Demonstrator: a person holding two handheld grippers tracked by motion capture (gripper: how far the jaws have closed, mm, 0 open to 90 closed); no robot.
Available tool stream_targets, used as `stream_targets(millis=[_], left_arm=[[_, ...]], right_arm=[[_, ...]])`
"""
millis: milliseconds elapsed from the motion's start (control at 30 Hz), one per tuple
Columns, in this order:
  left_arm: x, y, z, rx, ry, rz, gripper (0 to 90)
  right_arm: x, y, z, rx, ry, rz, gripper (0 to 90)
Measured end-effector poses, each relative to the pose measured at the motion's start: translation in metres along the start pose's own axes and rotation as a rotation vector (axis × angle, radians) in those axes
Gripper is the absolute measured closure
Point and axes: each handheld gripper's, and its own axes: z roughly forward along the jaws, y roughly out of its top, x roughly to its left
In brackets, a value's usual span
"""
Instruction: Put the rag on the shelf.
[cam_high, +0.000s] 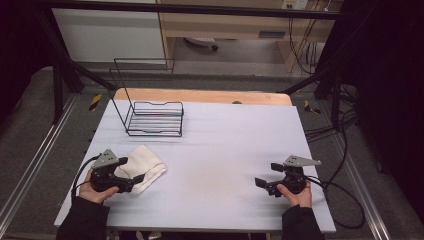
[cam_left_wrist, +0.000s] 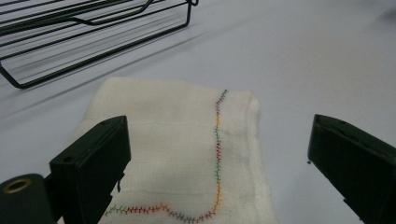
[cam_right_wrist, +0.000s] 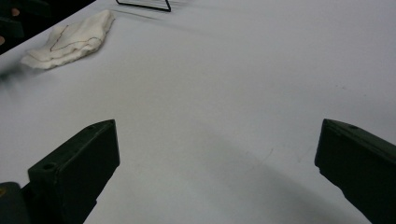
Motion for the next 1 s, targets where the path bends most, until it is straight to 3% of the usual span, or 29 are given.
stream_targets(millis=[467,700,767,800,1000], left_arm=[[0.001,0.003,-0.002,0.009,-0.001,0.001,5.4],[0.013,0.002,-0.008,0.023,0.04,-0.027,5.8],[0.024,0.001,-0.013,0.025,0.056,-0.064,6.5],[0.024,0.001,-0.013,0.025,0.056,-0.064,7.2],[0.043,-0.007,-0.017,0.064,0.144,-0.116,15.4]], right_arm=[[0.001,0.0,0.0,0.006,0.0,-0.004,0.5],[0.002,0.0,0.001,0.005,0.001,0.003,0.5],[0.002,0.0,0.002,0.012,-0.003,-0.002,0.5],[0.002,0.0,0.002,0.012,-0.003,-0.002,0.5],[0.002,0.0,0.003,0.019,-0.006,-0.009,0.5]])
